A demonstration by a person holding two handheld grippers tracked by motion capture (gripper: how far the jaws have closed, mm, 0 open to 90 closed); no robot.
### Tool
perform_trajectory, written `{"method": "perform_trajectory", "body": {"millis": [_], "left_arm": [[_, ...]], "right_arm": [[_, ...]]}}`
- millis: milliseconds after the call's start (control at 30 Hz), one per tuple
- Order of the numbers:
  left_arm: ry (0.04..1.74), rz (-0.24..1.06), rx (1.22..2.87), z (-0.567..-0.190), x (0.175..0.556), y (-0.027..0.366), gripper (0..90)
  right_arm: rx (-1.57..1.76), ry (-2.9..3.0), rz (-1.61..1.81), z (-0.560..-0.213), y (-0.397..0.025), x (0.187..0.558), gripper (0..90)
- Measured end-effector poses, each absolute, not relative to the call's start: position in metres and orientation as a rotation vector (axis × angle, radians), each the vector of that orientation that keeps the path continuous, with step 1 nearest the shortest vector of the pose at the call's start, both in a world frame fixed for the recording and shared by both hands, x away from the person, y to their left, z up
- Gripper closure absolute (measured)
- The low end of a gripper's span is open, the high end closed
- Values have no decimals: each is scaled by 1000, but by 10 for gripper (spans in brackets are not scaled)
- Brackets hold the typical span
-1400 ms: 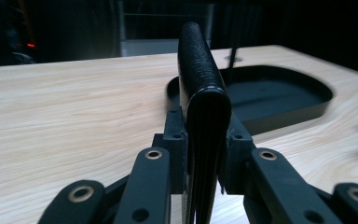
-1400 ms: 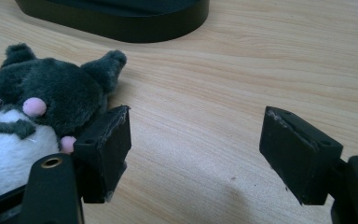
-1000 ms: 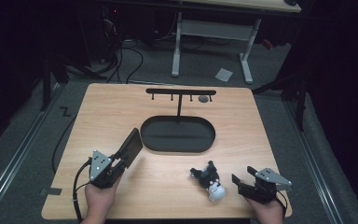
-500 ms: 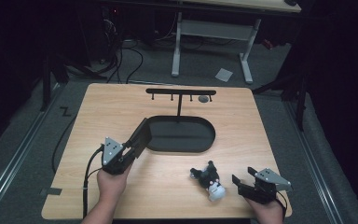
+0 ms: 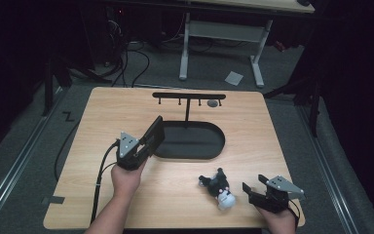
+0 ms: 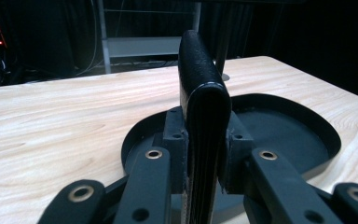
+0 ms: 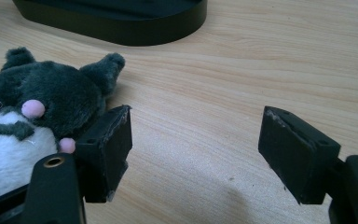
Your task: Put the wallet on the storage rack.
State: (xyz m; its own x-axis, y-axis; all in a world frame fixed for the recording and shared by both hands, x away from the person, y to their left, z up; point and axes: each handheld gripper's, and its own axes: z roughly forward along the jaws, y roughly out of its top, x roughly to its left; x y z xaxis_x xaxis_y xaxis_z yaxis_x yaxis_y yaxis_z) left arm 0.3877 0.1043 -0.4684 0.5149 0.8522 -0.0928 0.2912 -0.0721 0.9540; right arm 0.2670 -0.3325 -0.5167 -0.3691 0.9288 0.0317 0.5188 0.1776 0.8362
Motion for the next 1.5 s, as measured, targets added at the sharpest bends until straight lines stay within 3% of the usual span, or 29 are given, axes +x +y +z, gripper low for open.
{"method": "perform_trajectory", "body": {"millis": [700, 1500], "left_arm": [[984, 613, 1664, -469, 436, 74, 764], [999, 643, 1665, -492, 450, 77, 763]], "right_arm": [[1383, 1966, 1102, -519, -335, 268, 264], [1382, 1969, 1102, -519, -332, 265, 276]]}}
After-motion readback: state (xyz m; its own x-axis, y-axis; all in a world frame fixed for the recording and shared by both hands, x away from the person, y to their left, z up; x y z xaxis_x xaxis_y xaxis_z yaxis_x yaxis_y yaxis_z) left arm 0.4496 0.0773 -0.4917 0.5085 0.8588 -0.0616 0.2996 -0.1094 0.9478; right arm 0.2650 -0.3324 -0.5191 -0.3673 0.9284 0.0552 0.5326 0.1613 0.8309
